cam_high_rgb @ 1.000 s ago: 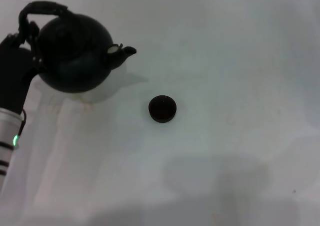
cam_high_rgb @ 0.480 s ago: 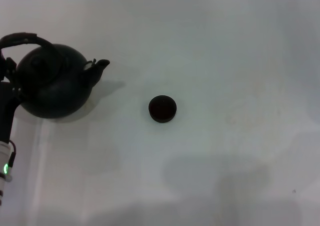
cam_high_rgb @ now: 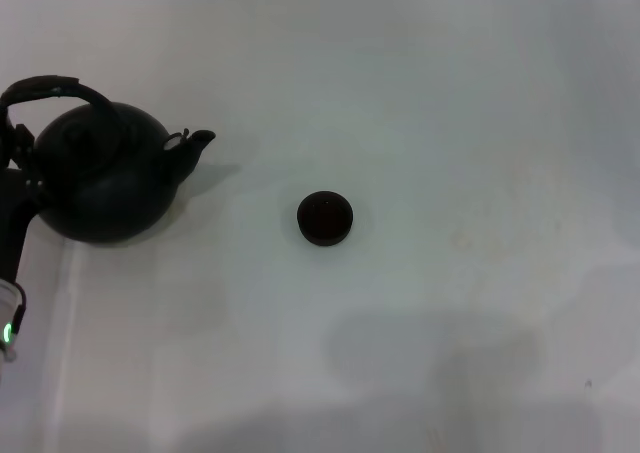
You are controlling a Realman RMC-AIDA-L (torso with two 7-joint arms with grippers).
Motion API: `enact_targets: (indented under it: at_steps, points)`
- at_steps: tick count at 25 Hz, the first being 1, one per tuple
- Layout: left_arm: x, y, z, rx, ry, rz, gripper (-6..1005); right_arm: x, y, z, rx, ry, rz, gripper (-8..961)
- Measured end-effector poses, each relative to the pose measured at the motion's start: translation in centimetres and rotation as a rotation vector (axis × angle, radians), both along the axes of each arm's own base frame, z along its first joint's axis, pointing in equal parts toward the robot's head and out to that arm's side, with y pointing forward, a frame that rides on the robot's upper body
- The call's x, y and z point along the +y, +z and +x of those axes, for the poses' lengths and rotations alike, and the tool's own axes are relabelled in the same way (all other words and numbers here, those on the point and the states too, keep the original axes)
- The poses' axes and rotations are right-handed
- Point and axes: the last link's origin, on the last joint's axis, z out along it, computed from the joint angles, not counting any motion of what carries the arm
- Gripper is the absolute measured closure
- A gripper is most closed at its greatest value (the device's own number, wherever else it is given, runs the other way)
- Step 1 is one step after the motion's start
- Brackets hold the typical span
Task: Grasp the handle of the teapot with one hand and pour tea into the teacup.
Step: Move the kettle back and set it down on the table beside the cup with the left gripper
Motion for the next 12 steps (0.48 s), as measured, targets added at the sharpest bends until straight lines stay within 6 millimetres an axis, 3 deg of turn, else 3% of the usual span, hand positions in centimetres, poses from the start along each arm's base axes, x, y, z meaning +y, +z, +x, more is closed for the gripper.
enact_targets:
  at_steps: [8,12]
  points:
    - [0.58,0.14,-0.14,0.020,-0.005,-0.009,884,-0.12,-0.09,0.12,0.008,-0.007,0.003,97]
    - [0.68,0.13,-0.08,0.025,-0.009,-0.012,827,-0.10,-0.05,0.10,0.007,-0.005,0.004,97]
